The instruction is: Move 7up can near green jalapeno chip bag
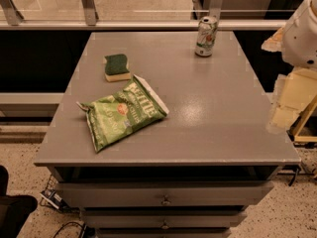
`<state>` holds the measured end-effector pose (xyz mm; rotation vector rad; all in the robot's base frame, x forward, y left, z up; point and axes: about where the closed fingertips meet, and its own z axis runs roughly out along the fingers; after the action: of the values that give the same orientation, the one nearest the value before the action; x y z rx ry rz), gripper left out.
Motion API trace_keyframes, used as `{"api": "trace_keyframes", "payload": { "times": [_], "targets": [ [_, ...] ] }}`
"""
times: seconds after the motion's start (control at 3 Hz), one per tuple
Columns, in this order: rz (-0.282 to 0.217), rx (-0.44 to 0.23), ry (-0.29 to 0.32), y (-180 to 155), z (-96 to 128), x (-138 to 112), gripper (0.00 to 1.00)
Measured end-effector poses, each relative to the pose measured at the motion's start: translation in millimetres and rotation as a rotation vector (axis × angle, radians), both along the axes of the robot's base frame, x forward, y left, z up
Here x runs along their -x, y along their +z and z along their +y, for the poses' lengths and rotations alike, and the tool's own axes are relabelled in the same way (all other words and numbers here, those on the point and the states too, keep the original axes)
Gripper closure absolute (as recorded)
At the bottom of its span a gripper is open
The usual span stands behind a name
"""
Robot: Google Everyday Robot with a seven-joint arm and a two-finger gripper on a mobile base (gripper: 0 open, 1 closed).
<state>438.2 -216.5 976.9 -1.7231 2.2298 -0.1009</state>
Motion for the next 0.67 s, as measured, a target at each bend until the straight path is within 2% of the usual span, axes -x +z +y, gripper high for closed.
{"api": "trace_keyframes", "payload": {
  "times": [0.33,0.67],
  "targets": [
    [0.000,0.000,0.000,0.0,0.0,0.0,0.00],
    [-0.054,-0.063,-0.032,-3.3,-9.7,-29.2,0.00]
  ]
}}
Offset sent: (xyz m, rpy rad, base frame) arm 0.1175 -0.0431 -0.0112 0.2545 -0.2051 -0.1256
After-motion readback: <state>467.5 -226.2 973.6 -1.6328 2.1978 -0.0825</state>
